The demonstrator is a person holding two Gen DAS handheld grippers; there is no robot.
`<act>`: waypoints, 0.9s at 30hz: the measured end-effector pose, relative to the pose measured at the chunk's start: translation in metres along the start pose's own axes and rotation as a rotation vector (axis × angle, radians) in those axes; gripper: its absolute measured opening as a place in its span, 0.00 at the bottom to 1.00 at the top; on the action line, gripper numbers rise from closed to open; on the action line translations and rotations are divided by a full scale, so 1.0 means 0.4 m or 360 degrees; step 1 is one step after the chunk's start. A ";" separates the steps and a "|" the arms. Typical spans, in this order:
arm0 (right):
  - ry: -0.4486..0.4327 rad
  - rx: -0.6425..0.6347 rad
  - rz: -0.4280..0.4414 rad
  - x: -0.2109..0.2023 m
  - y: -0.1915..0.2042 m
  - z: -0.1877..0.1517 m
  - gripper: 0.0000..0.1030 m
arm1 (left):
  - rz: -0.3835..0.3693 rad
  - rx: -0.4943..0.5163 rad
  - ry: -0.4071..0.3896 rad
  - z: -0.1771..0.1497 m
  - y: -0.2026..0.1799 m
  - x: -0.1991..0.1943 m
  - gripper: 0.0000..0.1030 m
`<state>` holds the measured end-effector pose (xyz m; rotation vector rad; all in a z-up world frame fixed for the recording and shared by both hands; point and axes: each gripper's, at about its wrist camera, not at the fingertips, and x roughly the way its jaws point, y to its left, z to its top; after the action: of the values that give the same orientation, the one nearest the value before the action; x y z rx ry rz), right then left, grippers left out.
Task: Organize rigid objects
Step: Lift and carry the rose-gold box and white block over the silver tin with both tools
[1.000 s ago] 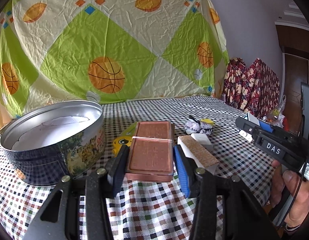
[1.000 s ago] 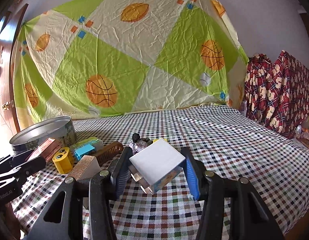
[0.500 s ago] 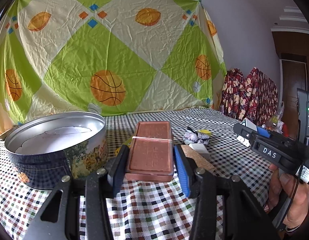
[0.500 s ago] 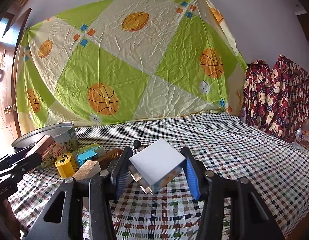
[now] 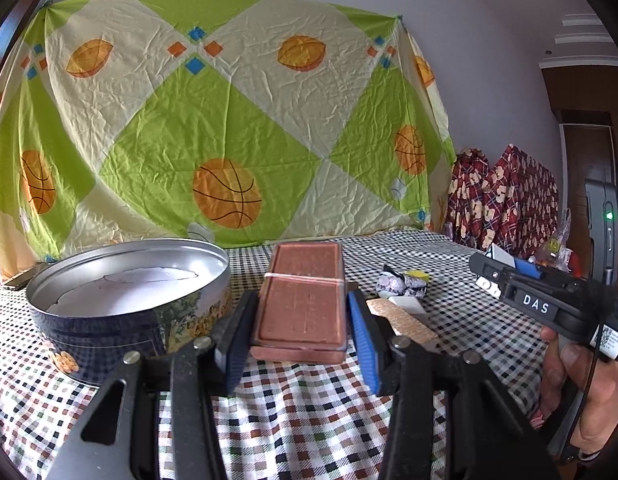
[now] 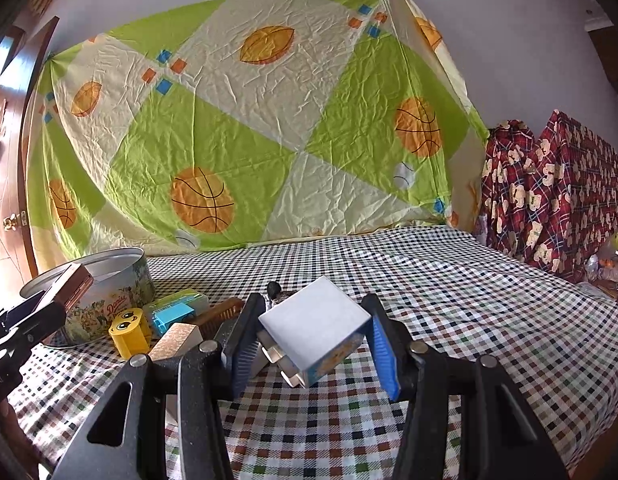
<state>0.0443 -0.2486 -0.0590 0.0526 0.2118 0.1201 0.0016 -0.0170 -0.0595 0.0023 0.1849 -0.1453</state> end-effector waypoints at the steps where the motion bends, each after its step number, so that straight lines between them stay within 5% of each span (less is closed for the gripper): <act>1: -0.0001 -0.0007 0.0006 -0.001 0.006 0.000 0.51 | 0.0012 0.0002 -0.0005 0.000 0.004 -0.003 0.43; 27: 0.0022 -0.0165 0.0200 -0.011 0.174 -0.019 0.51 | 0.0204 0.0006 -0.0119 -0.011 0.119 -0.067 0.43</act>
<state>0.0304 -0.1799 -0.0607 -0.0382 0.2159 0.2563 -0.0183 0.0339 -0.0594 0.0122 0.1096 -0.0178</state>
